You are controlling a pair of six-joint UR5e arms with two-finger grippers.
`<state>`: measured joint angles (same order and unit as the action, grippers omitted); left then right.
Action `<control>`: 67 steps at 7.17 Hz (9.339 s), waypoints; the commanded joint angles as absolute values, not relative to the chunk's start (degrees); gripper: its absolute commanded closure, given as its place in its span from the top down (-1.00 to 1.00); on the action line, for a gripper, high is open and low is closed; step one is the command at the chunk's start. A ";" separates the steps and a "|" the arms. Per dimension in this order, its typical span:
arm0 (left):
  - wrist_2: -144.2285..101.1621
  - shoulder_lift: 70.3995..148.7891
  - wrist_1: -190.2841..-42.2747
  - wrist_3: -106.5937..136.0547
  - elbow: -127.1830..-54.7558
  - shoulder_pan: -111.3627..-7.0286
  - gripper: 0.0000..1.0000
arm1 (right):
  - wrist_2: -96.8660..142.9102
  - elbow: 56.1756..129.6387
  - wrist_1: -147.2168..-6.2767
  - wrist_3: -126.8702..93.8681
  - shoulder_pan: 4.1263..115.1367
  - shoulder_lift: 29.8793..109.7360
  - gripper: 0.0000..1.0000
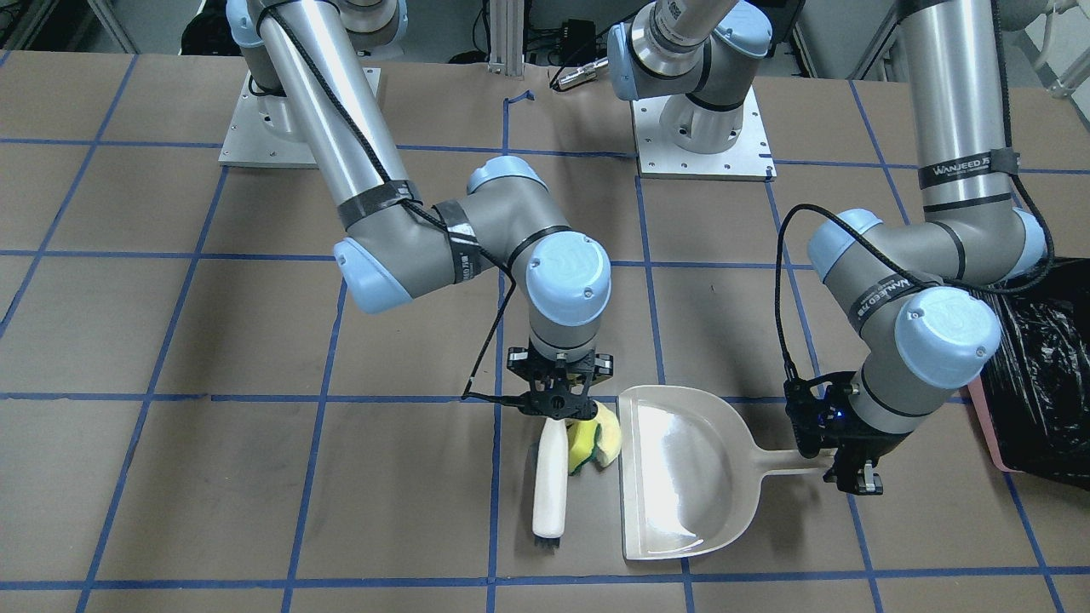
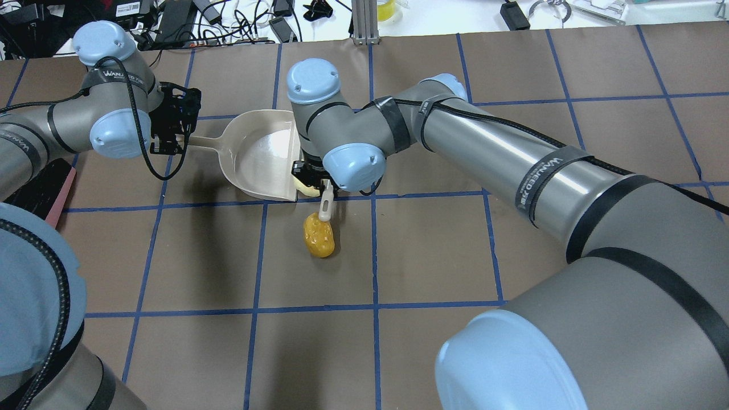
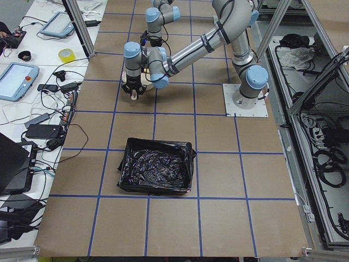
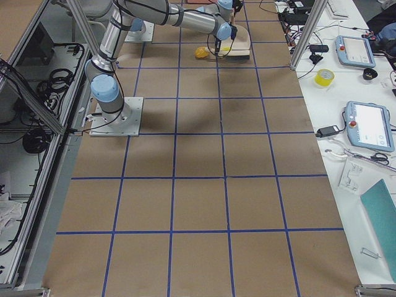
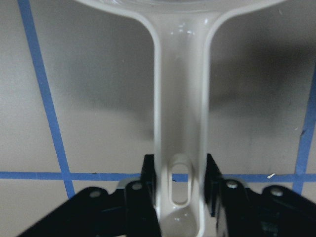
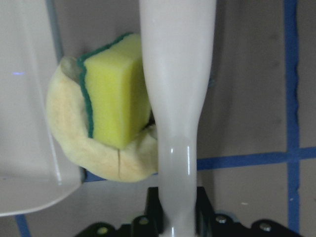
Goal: Sweep and dump trash into bin
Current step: 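Sweep the peel and sponge into the dustpan with the right gripper's brush, then move the brush with the right gripper behind the yellow ball, then sweep the yellow ball into the dustpan with the right gripper's brush, then lift the dustpan toward the bin with left gripper while right returns the brush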
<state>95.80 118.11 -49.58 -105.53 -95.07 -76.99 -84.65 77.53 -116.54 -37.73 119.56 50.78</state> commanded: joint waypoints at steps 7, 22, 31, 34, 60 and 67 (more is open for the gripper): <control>95.80 117.86 -49.57 -107.99 -95.18 -76.82 -1.00 | -81.30 64.25 -107.32 -46.93 126.04 49.65 -1.00; 99.49 108.81 -49.57 -109.42 -107.49 -76.73 -1.00 | -82.00 98.69 -108.28 -57.83 127.26 73.13 -1.00; 99.41 108.98 -49.57 -109.34 -107.49 -76.82 -1.00 | -82.70 97.33 -129.28 -56.25 128.93 61.82 -1.00; 99.23 108.90 -49.57 -109.07 -107.49 -76.82 -1.00 | -82.62 85.37 -127.18 -56.95 129.90 54.86 -1.00; 88.33 106.25 -71.21 -136.94 -80.51 -23.31 -1.00 | -94.13 99.75 -115.67 15.03 71.02 68.73 -1.00; 91.99 110.39 -54.60 -150.00 -80.95 -18.63 -1.00 | -94.13 102.04 -116.10 18.63 71.02 68.38 -1.00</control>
